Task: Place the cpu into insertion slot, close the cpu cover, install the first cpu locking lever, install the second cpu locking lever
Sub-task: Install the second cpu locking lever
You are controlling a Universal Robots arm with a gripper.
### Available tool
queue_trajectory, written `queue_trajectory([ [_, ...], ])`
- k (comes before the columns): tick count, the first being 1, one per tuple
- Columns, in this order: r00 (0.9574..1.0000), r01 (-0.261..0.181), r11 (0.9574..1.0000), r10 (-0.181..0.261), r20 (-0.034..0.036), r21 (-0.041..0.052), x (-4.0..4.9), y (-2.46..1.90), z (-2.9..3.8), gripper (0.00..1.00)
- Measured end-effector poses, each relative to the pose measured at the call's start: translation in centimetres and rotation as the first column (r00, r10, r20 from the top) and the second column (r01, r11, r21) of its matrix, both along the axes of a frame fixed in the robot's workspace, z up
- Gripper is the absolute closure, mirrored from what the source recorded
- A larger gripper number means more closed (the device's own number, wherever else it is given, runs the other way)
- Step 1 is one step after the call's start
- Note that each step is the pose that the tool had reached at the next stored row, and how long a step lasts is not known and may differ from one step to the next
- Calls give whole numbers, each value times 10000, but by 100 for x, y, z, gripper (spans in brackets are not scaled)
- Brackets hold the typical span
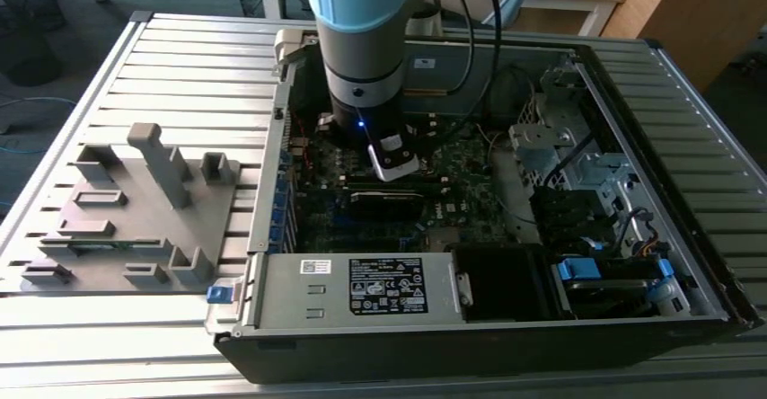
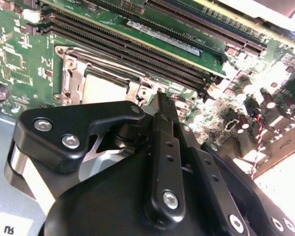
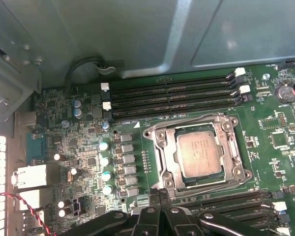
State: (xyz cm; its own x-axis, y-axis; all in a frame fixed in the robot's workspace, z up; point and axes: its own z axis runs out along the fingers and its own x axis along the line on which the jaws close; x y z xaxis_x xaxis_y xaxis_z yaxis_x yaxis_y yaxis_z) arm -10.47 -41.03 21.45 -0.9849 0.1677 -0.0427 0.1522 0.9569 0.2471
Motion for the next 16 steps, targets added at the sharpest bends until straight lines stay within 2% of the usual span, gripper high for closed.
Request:
queue_trajectory([
  [3,10000,0,10000,0,0,-68,27,20,0,90],
  [7,10000,5,9999,-5,-2,-139,112,28,0,90],
  [11,10000,5,9997,-5,-7,-248,198,40,-1,90],
  [13,10000,6,9995,-6,-10,-316,229,48,-1,90],
  [16,10000,7,9989,-7,-13,-478,244,81,-1,90],
])
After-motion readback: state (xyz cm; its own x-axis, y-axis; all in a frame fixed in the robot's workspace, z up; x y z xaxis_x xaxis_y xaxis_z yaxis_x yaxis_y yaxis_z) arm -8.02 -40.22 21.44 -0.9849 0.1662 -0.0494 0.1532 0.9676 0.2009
